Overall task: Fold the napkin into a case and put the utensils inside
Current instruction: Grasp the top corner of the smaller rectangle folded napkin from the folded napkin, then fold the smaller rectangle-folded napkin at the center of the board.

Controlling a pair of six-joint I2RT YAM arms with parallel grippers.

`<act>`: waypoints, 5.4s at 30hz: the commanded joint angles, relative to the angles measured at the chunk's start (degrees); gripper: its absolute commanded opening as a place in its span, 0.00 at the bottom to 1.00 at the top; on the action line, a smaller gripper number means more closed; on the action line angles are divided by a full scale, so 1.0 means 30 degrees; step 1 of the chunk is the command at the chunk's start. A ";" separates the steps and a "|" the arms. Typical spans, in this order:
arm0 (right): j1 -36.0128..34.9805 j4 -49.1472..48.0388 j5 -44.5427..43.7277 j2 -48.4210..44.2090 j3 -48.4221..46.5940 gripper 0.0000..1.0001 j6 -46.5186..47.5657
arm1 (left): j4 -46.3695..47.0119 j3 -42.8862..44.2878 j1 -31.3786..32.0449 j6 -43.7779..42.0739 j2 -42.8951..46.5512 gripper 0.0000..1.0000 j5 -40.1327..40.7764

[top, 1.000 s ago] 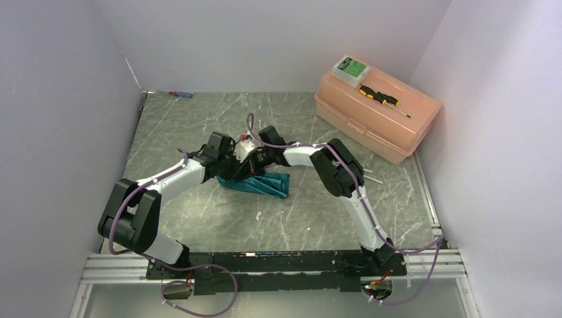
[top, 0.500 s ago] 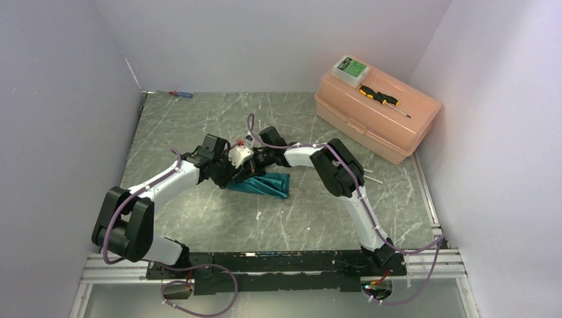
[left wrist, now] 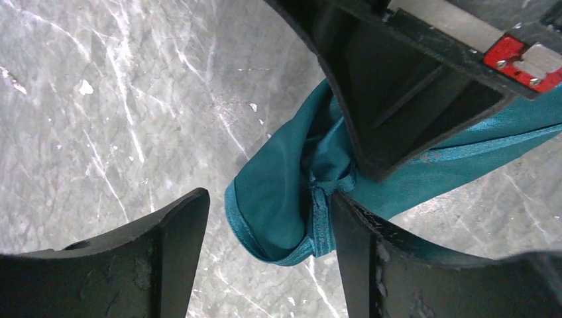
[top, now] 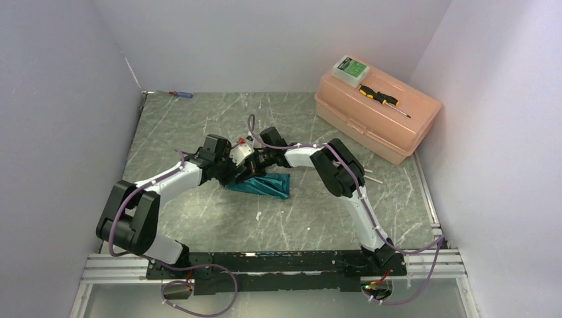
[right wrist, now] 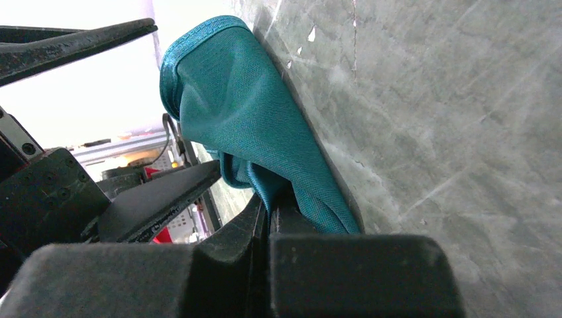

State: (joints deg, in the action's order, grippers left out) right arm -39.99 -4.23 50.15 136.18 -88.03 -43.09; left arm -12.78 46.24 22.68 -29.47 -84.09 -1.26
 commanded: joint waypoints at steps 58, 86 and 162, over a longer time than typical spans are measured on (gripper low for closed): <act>0.0677 -0.0097 0.1602 0.1413 -0.1124 0.22 -0.1456 | 0.2379 -0.3705 0.1896 -0.7514 -0.1855 0.03 -0.1935; 0.1347 -0.4722 -0.9835 -1.7375 1.7679 0.79 0.8573 | -0.1402 -0.0587 0.1963 -0.4588 -0.5325 0.03 -0.1502; 0.0722 -0.1386 -1.0693 -1.1437 1.3414 0.00 0.7193 | -0.3173 0.1464 0.1047 -0.2246 -0.4628 0.03 -0.1908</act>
State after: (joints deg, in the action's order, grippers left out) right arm -39.48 -11.62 14.31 99.48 -45.65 -19.86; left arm -10.11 50.54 26.55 -41.04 -95.61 -3.36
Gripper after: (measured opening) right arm 0.010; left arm 0.034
